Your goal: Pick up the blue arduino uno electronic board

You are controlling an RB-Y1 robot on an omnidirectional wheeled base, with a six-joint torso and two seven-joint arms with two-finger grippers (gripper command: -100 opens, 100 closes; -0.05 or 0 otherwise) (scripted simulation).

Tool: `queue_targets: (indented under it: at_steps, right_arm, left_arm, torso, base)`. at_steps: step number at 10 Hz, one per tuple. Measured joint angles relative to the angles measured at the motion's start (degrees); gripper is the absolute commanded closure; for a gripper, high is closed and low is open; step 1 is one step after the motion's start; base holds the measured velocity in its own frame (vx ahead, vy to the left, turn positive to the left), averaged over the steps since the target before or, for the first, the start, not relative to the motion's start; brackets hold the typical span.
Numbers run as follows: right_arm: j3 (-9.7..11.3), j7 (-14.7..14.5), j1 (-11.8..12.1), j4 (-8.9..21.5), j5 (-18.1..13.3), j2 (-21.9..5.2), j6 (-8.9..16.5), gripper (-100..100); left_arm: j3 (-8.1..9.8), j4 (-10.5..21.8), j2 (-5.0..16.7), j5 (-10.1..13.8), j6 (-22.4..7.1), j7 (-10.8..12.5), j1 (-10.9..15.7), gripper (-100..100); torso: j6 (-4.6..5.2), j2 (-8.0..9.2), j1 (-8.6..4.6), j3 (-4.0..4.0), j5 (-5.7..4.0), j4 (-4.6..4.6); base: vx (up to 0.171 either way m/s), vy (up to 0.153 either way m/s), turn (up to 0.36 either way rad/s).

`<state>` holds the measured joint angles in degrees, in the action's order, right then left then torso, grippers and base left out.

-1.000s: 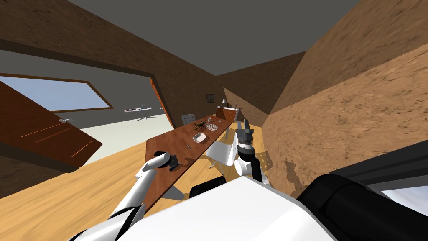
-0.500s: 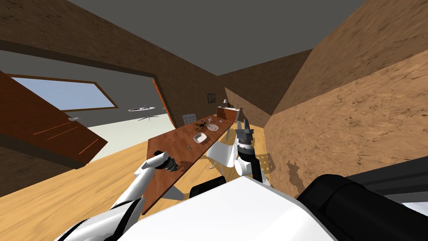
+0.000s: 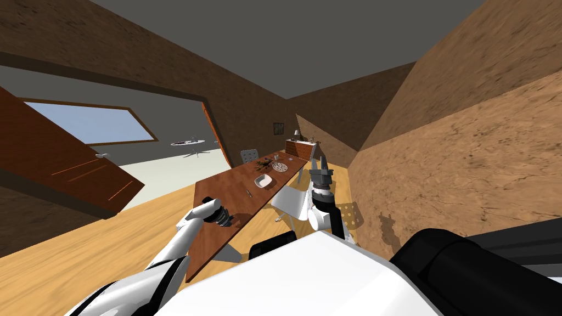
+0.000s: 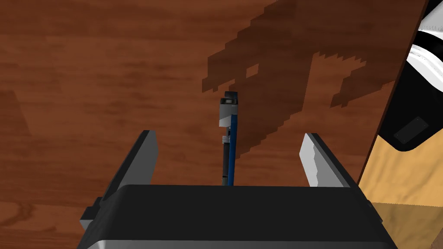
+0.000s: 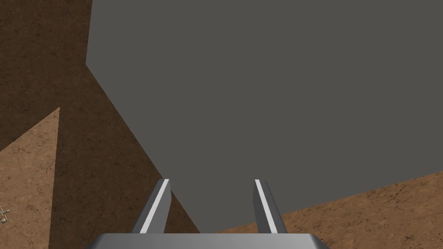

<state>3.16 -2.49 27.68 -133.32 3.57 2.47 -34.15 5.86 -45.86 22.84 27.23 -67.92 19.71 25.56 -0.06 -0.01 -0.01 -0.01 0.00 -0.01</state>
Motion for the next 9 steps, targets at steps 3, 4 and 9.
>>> queue_targets:
  at_steps: [3,4,9]
  right_arm:
    - [0.0,0.0,0.0,0.0,0.0,0.0,0.0,0]
    - [0.0,0.0,0.0,0.0,0.0,0.0,0.0,0]
    - [0.0,0.0,0.0,0.0,0.0,0.0,0.0,0]
  left_arm:
    - [0.69,1.1,-0.2,0.5,2.4,-2.2,-2.0,-100]
    - [0.93,2.0,-0.2,0.7,3.5,-3.1,-2.4,-100]
    - [0.87,2.2,-0.3,0.7,3.5,-3.4,-2.5,100]
  torso:
    - [0.0,-0.23,-0.13,-0.13,-0.03,-0.05]
    - [0.0,-0.07,0.0,-0.05,0.0,-0.02]
    - [-0.03,-0.05,0.03,-0.02,0.06,0.01]
  base:
    - [0.045,-0.024,0.008]
    - [0.0,0.0,0.0]
    - [0.0,0.0,0.0]
